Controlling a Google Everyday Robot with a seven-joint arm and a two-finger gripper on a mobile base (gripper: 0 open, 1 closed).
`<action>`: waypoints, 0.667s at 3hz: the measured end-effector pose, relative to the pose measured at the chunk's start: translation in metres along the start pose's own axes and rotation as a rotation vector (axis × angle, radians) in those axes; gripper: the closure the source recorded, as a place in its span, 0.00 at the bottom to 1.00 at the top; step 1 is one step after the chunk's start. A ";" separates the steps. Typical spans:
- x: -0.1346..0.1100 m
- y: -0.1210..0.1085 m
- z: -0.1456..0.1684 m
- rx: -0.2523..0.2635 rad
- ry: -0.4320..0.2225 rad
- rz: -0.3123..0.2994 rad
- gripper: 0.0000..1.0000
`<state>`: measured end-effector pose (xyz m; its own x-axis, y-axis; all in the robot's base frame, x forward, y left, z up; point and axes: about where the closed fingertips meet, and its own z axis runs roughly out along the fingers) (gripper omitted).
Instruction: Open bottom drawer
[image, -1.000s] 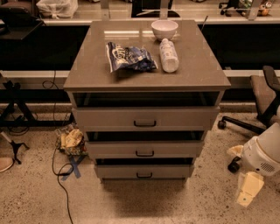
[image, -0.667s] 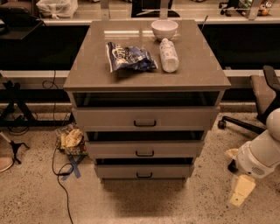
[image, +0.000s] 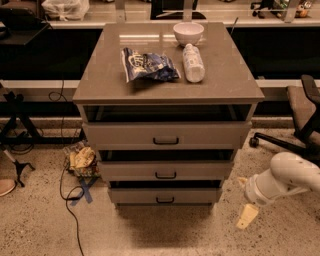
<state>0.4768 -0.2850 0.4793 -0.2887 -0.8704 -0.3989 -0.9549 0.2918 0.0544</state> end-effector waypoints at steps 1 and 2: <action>0.007 0.017 0.019 -0.048 -0.003 0.022 0.00; 0.007 0.016 0.021 -0.049 -0.003 0.012 0.00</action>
Offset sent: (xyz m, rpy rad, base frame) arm -0.0166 0.0063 -0.0242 0.0228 0.0541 -0.0018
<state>0.4608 -0.2778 0.4580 -0.2999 -0.8655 -0.4011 -0.9537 0.2822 0.1043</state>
